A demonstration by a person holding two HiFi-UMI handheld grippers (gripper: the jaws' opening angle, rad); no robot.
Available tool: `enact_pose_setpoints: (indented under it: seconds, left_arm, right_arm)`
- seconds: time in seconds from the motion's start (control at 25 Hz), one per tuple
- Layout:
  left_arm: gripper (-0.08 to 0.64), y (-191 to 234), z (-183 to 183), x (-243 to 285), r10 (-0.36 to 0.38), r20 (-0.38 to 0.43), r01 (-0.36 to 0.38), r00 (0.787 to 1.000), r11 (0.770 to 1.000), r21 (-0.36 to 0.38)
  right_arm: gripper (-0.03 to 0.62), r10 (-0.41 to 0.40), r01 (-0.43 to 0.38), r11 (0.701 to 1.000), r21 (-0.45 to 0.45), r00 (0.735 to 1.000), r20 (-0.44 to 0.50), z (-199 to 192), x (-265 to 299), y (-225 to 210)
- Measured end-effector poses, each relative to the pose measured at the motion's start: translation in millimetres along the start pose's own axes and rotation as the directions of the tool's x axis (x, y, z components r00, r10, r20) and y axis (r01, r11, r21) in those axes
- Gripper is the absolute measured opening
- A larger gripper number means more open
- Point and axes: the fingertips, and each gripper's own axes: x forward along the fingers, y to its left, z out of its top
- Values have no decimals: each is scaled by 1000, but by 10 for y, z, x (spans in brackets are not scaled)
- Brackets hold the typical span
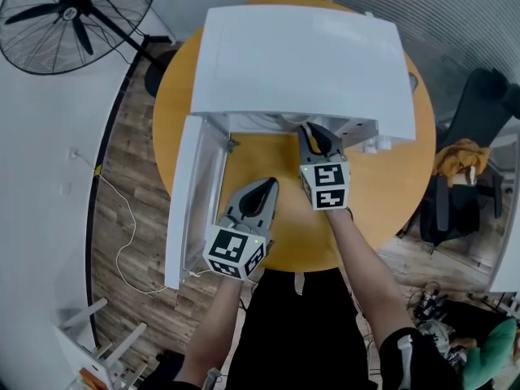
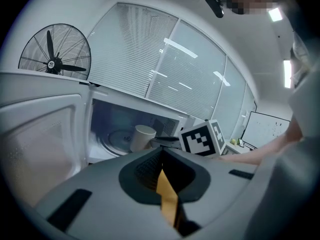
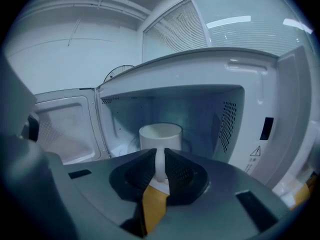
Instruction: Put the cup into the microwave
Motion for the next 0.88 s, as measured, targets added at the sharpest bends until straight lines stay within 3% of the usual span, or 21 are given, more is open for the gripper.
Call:
enact_pose_setpoints:
  seconds: [0.88]
  left_arm:
    - [-5,25,-92,-53,10,-21,-10,1000,1000,1]
  right_arm:
    - [63,-67,70,997,-24,992,111,111,426,-82]
